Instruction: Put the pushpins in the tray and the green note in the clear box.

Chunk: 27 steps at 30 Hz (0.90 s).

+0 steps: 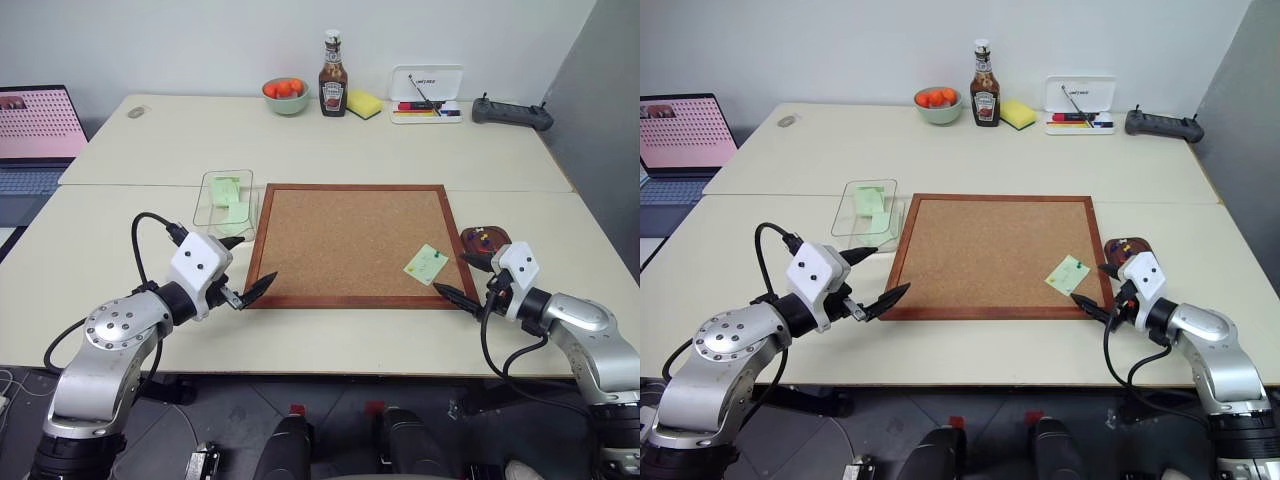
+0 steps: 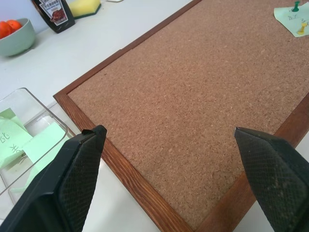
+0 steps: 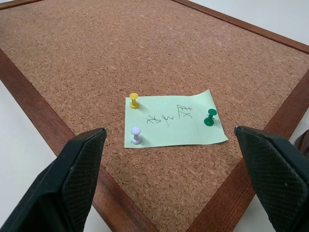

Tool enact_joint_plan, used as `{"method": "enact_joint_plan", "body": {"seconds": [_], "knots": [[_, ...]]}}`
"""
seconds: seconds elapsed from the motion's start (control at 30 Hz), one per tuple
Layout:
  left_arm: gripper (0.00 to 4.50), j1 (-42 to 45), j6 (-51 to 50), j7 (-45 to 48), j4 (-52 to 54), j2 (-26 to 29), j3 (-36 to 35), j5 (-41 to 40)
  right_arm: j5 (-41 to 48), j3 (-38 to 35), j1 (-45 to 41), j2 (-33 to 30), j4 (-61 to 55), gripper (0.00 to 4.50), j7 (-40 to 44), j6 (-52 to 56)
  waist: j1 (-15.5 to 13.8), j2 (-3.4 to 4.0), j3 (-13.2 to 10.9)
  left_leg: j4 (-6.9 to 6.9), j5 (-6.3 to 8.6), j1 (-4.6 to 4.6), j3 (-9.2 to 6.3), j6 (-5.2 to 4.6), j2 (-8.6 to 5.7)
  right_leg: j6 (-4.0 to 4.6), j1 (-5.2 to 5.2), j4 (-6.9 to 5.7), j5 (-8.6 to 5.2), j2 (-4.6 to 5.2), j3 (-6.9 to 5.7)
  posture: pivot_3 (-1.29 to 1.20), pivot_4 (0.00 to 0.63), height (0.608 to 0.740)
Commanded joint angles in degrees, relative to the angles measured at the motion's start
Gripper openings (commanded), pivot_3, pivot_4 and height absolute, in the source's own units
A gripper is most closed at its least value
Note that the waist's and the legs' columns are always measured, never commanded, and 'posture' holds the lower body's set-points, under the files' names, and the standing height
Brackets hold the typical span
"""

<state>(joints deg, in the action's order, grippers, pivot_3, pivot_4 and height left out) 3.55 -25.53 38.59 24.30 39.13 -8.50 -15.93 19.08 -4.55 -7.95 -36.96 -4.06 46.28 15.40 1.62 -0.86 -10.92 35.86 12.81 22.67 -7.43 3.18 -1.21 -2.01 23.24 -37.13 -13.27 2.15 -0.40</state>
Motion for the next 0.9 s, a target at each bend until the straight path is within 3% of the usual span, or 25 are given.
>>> {"method": "enact_joint_plan", "body": {"seconds": [0.03, 0.53, 0.87, 0.9], "knots": [[4.48, 0.91, 1.48, 0.55, 1.51, 0.67, -1.24, -0.69, 0.36, -1.26, -0.45, -0.46, -1.77, 4.5, 0.44, -0.63, 0.0, 0.0, 0.0, 0.0, 0.0, 0.0, 0.0, 0.0, 0.0, 0.0, 0.0, 0.0, 0.0, 0.0, 0.0, 0.0, 0.15, 0.74], [4.48, 3.29, -2.5, 0.81, 1.16, 1.24, -1.27, -1.87, 1.06, -0.86, -0.49, -0.11, -3.72, 4.5, 0.77, 0.37, 0.0, 0.0, 0.0, 0.0, 0.0, 0.0, -0.01, 0.0, 0.0, 0.0, 0.0, -0.01, 0.0, 0.0, -0.01, 0.0, 0.15, 0.74], [4.48, 8.45, 0.3, 3.1, -1.94, -0.49, 3.47, -1.85, 1.54, -1.99, 1.14, -0.26, -7.28, 4.5, -0.5, 2.35, -0.02, 0.0, 0.0, 0.01, 0.0, 0.0, 0.0, 0.0, -0.01, -0.03, 0.0, -0.01, 0.02, 0.0, 0.0, 0.0, 0.15, 0.74], [4.31, 9.09, 0.76, 3.25, -2.54, -0.68, 4.12, -1.51, 1.63, -2.1, 1.42, -0.29, -7.79, 4.5, -0.65, 2.63, -0.04, 0.0, 0.0, 0.02, 0.0, 0.01, 0.0, 0.0, -0.01, -0.03, 0.0, -0.01, 0.02, 0.0, 0.0, 0.0, 0.15, 0.74]]}}
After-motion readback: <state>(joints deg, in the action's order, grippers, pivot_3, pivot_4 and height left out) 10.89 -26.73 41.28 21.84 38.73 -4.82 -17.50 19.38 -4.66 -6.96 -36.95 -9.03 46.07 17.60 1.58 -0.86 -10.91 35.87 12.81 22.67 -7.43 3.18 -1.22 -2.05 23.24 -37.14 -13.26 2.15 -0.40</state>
